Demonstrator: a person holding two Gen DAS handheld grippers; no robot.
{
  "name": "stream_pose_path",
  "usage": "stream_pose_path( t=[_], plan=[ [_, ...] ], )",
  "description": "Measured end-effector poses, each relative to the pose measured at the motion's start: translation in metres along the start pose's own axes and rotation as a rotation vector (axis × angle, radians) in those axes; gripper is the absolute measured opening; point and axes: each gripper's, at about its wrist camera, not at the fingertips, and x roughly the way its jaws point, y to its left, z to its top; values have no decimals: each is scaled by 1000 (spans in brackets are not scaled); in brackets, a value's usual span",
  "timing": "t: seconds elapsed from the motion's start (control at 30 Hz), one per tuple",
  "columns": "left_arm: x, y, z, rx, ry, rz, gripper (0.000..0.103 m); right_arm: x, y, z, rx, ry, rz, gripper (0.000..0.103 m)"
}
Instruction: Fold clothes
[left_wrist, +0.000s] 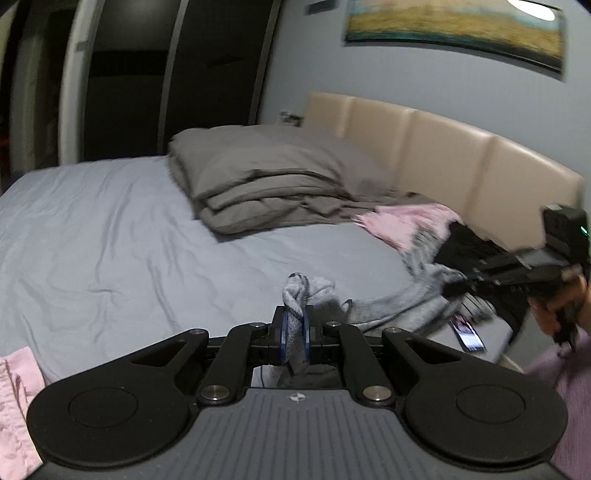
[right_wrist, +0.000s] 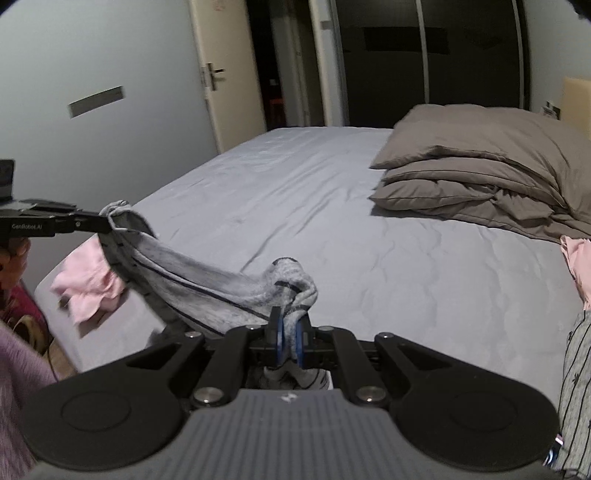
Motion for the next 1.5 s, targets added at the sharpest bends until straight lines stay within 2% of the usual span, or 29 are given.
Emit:
stream_pose_path(
  t=[0.13,0.23,0.37,0.47,0.67,0.9,0.97,1.0,1.1,1.23,1.33,1.43,1.5],
  plan=[
    [-15,-14,-35,91,43,-72,6,-13,20,-34,-103,21,83,8],
    [-16,-18,-64,101,111,-110,6,-17,31,-60,-190,72,154,8],
    [-3,-25,-96,147,241,-140,6,-5,33,-87,-225,173,197,8],
    [12,-30,-117,190,332,-142,6,7,38,-102,-278,240,208,8],
    [36,-34,-148,300,457,-95,6,21,62,-122,-449,325,220,9],
    [46,-34,-163,352,531,-90,6,25,81,-148,-620,411,258,18],
    [46,-35,-165,369,553,-88,6,26,83,-152,-637,436,276,25],
    [45,-35,-167,376,562,-87,6,25,85,-154,-641,445,290,36],
    [37,-36,-169,362,574,-104,9,21,90,-159,-664,458,323,46],
    [21,-37,-161,314,529,-146,9,15,92,-155,-645,432,355,47],
    [9,-29,-148,173,449,-201,10,8,88,-145,-573,401,403,49],
    [2,-22,-136,64,365,-219,13,7,86,-133,-477,355,445,50],
    [3,-16,-129,-1,311,-192,16,7,85,-125,-417,288,394,54]
  ],
)
